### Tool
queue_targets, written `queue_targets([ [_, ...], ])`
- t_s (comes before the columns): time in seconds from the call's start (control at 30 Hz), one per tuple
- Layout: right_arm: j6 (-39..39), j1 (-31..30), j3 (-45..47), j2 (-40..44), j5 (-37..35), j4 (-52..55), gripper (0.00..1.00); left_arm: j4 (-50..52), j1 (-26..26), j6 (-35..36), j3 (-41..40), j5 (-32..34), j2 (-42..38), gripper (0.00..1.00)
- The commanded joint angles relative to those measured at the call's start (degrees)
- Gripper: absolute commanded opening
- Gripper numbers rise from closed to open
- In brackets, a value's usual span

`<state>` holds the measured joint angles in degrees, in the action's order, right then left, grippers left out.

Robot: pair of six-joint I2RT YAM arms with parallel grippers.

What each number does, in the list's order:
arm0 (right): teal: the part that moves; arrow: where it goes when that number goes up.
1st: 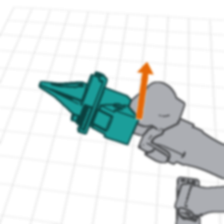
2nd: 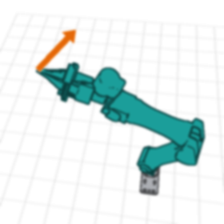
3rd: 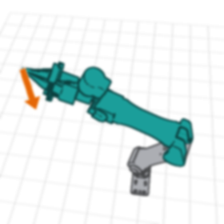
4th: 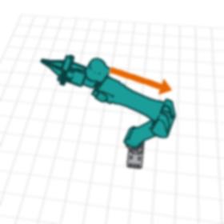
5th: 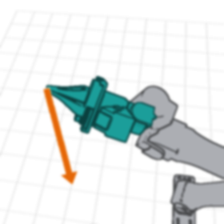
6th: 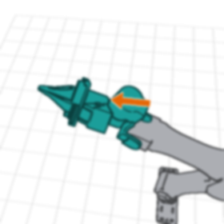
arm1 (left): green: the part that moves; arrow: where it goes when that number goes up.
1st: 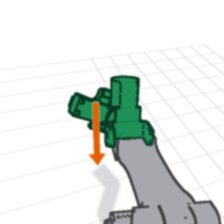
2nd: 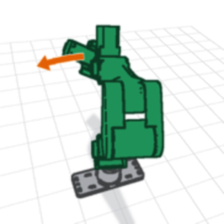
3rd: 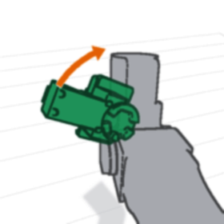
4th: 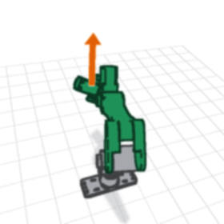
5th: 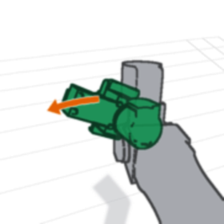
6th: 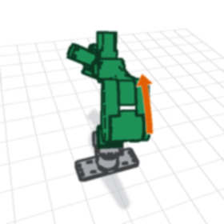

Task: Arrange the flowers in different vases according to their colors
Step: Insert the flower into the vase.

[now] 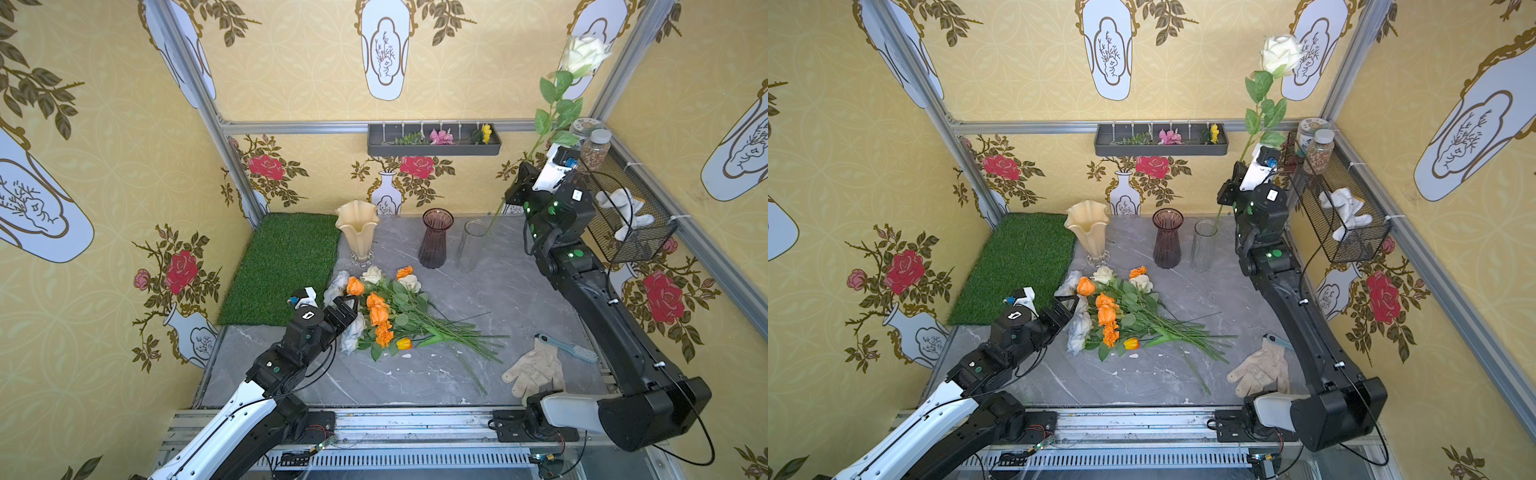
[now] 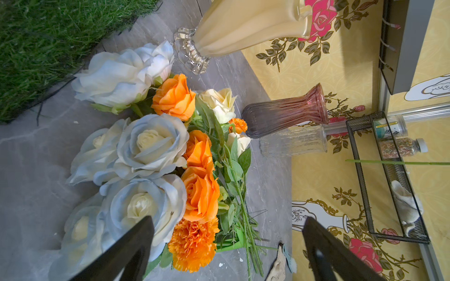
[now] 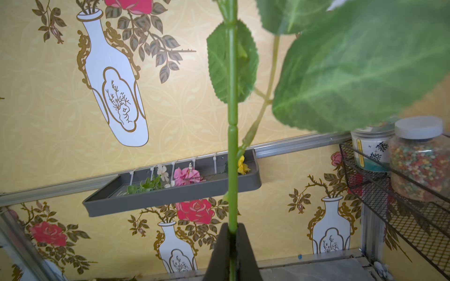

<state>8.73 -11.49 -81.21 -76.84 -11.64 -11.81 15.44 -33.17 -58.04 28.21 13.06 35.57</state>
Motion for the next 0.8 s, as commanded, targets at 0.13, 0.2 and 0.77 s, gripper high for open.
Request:
queue_targets([
  [0.13, 0.14, 2.13, -3.34, -7.08, 1.0, -10.77, 0.0, -2.61, 0.08, 1.88, 0.45, -1.02, 1.85, 0.97],
  [0.2, 0.48, 2.16, -3.01, -8.48, 1.13, -11.51, 0.0, -2.78, 0.03, 2.03, 0.54, -0.86, 2.04, 0.97],
  [0.77, 6.32, 2.21, 11.49, -15.07, 1.15, -22.31, 0.0, -3.9, 0.03, 2.8, 0.49, -0.23, 2.9, 0.96],
])
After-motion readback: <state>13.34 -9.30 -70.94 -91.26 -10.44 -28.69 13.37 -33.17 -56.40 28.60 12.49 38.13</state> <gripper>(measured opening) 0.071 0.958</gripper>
